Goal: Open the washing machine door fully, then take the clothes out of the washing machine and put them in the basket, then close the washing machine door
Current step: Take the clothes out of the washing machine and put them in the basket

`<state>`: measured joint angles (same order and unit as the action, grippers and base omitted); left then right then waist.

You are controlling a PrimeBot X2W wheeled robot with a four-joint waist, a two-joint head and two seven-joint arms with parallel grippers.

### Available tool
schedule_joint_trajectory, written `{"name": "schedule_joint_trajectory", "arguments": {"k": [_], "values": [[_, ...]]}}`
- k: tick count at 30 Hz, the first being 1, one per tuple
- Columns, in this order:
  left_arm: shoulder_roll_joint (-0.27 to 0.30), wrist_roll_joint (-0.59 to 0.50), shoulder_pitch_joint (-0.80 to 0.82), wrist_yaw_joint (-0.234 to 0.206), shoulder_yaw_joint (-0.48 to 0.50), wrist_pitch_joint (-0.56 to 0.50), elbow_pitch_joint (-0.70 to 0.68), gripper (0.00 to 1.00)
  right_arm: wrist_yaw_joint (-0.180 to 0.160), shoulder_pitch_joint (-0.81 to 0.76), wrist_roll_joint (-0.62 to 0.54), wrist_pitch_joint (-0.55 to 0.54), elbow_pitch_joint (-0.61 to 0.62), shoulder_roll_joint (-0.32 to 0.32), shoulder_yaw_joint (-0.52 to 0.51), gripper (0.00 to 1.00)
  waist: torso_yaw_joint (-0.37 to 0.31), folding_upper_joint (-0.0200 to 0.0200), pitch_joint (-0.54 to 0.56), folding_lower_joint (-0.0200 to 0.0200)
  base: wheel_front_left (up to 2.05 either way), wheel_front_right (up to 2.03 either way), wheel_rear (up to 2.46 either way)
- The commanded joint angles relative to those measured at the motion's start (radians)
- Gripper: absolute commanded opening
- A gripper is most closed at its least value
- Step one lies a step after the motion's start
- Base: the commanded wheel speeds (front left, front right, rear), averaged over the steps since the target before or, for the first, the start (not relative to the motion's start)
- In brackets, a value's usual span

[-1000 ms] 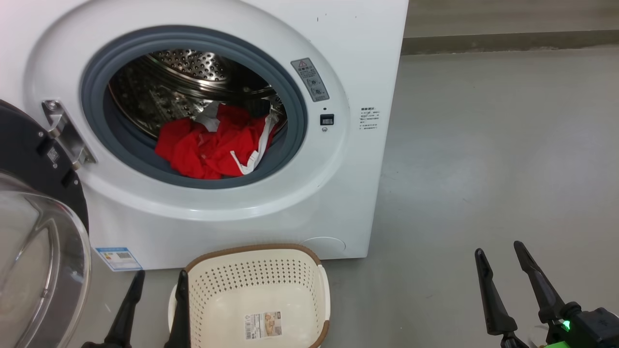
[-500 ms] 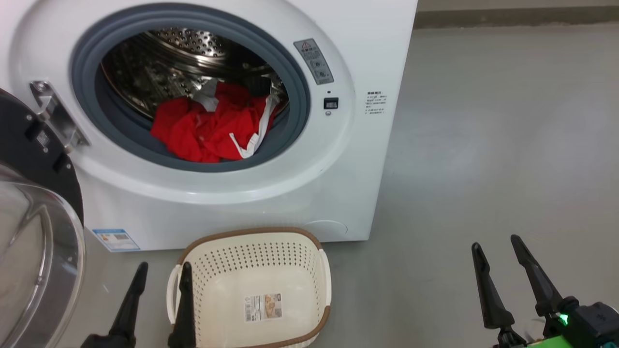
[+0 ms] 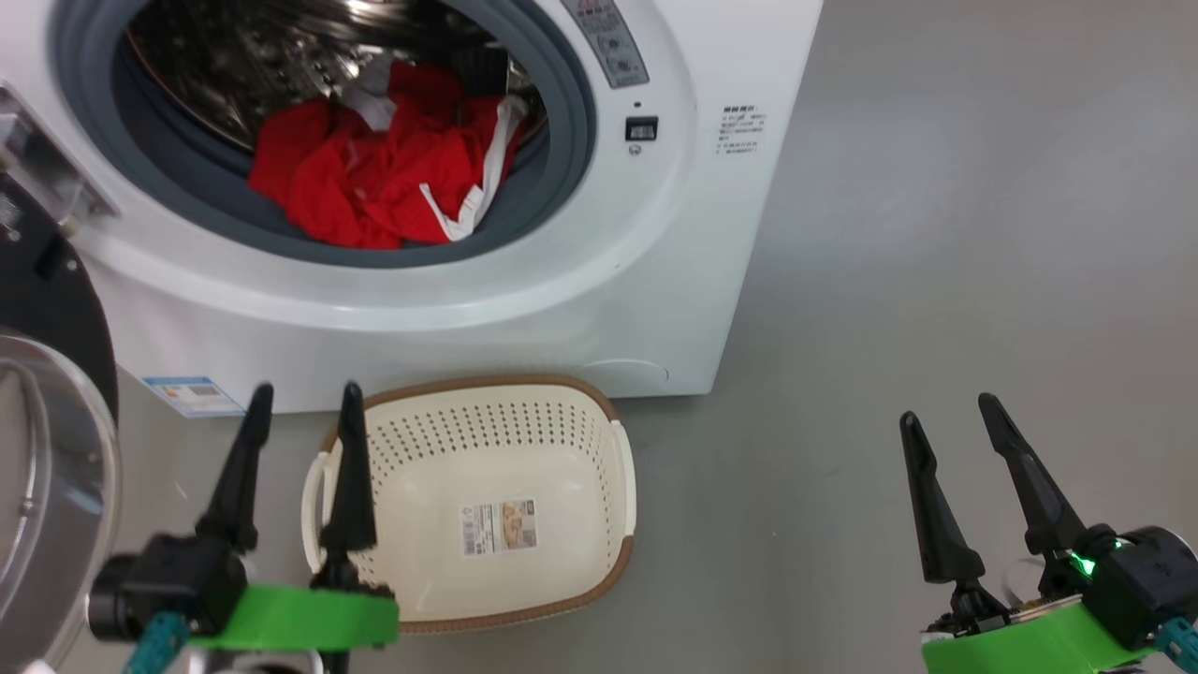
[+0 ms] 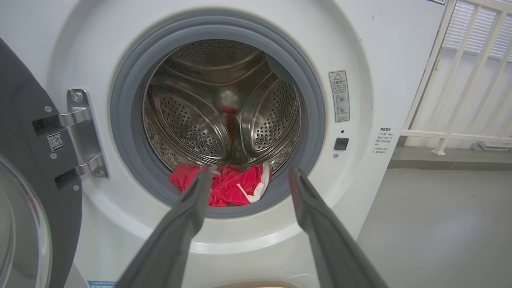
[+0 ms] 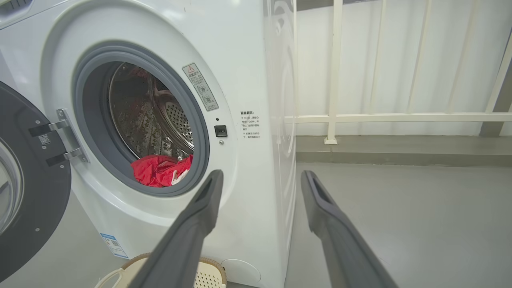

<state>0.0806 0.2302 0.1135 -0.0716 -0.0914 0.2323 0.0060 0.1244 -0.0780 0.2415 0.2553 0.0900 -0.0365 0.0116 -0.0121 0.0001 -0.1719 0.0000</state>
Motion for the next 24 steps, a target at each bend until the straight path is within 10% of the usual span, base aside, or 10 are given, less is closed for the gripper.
{"name": "schedule_joint_trajectory", "arguments": {"k": [1,24], "values": [[0.009,0.009,0.055,-0.009,0.039,0.012,-0.013,1.0,0.006,0.039,-0.012,0.006,0.029,-0.014,0.025,1.0,-0.01,-0.0001,-0.04,0.0,0.0,0.0,0.0],[0.098,0.004,0.524,0.033,0.07,0.027,0.342,1.0,0.006,0.124,-0.02,0.006,0.031,-0.014,0.057,1.0,-0.064,-0.0001,-0.2,0.0,0.0,0.0,0.0]]}}
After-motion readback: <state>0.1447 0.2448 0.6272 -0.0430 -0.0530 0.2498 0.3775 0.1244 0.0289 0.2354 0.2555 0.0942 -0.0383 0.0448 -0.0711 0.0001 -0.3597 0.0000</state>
